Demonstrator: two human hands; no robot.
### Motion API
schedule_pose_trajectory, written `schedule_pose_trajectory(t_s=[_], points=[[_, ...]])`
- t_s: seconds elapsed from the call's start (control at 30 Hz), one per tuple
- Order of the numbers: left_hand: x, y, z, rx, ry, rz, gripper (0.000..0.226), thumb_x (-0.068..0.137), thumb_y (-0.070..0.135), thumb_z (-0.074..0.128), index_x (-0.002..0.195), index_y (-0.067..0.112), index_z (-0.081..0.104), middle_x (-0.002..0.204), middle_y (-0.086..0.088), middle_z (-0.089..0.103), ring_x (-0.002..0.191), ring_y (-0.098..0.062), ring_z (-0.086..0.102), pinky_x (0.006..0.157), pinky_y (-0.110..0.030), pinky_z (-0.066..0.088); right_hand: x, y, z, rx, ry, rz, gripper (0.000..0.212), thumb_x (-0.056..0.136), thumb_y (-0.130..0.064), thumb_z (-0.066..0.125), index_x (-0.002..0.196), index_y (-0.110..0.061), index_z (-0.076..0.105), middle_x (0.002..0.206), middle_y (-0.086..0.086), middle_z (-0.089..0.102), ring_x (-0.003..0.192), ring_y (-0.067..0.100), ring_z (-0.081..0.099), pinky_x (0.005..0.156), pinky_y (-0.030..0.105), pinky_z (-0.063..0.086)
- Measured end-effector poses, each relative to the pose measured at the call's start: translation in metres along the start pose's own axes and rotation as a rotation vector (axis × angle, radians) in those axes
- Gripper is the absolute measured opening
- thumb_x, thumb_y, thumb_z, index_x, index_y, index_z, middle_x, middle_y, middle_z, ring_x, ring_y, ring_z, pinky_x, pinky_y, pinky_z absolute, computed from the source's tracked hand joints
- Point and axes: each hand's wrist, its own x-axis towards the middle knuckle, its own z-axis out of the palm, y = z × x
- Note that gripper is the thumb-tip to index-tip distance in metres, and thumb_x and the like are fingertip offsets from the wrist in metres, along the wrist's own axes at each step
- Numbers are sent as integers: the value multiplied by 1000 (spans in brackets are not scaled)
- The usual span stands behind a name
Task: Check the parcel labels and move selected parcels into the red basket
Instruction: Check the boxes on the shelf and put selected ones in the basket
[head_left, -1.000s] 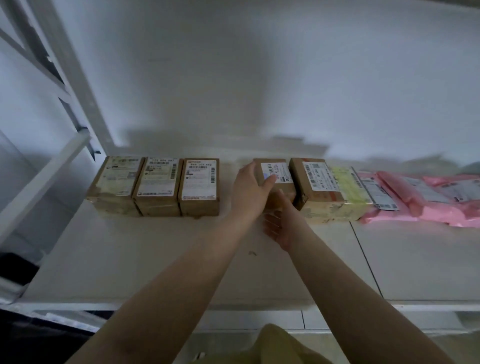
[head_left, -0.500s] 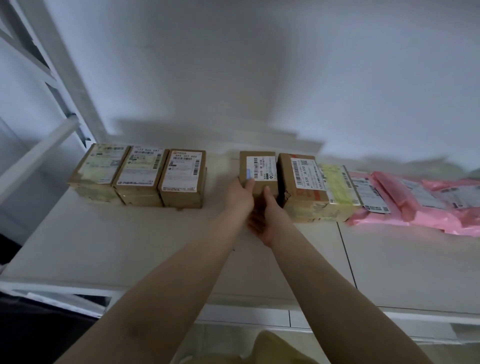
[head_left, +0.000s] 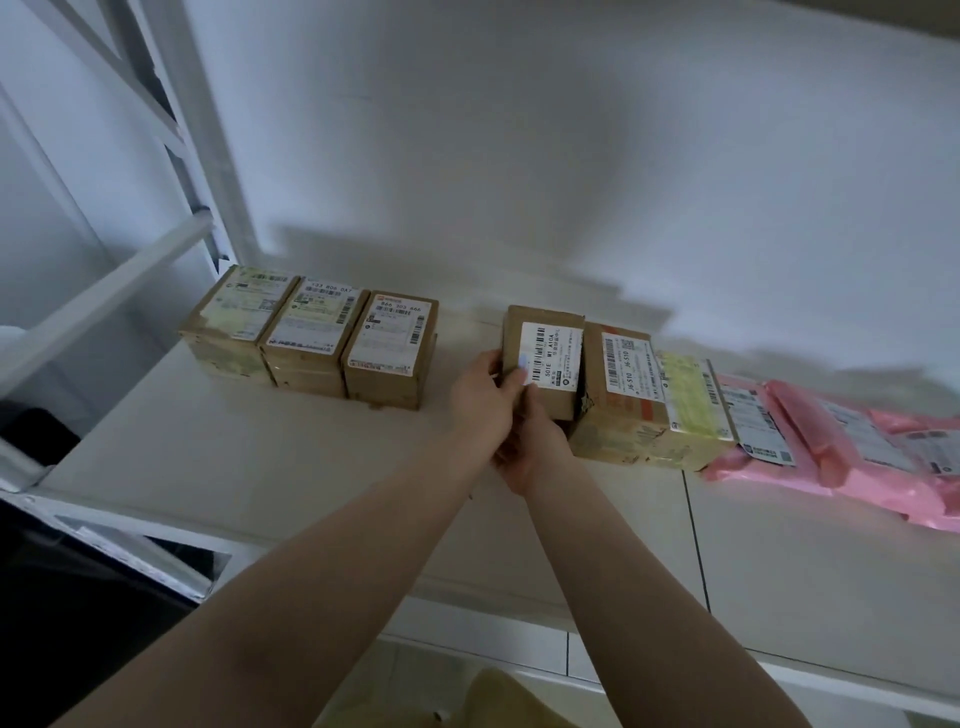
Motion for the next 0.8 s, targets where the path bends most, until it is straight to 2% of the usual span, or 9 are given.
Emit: schedule_pose_trajectory(t_s=[0.13,0.23,0.3,0.37,0.43,0.53,0.6,0.7,0.8], points=[[7,3,2,0,-27,-59,41,89,30,66,126,15,60,120,0,68,108,-19,65,86,-29,50,1,0,-2,-38,27,16,51,93,-56,55,120,-15,66,107,8,74,85,19,70,61,30,54],[9,1,6,-12,16,-124,40,87,28,69,120,8,57,119,-4,63,104,-20,62,82,-28,46,-1,0,-5,-33,37,21,52,92,-55,58,119,-11,67,109,10,74,84,20,70,64,31,56],[10,0,8,-43,29,-144,35,88,25,69,115,8,55,110,-3,64,95,-17,60,78,-28,45,-2,0,-6,-46,21,11,53,92,-54,59,121,-11,66,109,10,74,82,19,71,63,30,57],[11,0,9,-38,58,-131,32,87,25,69,111,7,57,102,-1,64,91,-16,61,76,-28,46,-3,-2,-8,-63,16,-6,53,91,-54,59,122,-12,66,101,9,74,78,18,70,61,29,56],[10,-3,10,-23,90,-120,31,85,26,71,108,8,60,104,-3,68,94,-19,66,80,-34,53,-6,-3,-9,-73,12,-14,51,92,-52,59,123,-12,65,94,7,73,77,18,69,61,29,55],[5,-7,9,-33,126,-117,31,83,28,74,106,11,61,105,-3,71,97,-19,67,85,-36,54,-8,-2,-10,-69,-5,-36,47,93,-47,61,126,-13,64,94,7,74,78,18,70,62,30,56],[1,-9,7,-46,170,-105,32,81,30,75,105,13,62,105,-2,72,97,-19,68,84,-34,53,-8,-1,-11,-85,-21,-59,42,93,-46,61,121,-15,65,94,6,74,81,19,70,69,33,58],[-3,-4,-4,-17,194,-49,33,80,33,75,106,16,64,105,1,72,92,-12,67,78,-26,49,-9,0,-13,-138,-57,-107,39,90,-49,64,111,-16,66,105,10,73,97,24,71,92,41,57],[-5,9,-23,-9,175,30,29,78,36,76,100,21,64,101,4,74,90,-8,68,83,-33,55,-19,-5,-13,-128,-113,-154,47,85,-52,69,115,-17,63,119,13,68,108,25,67,94,40,56]])
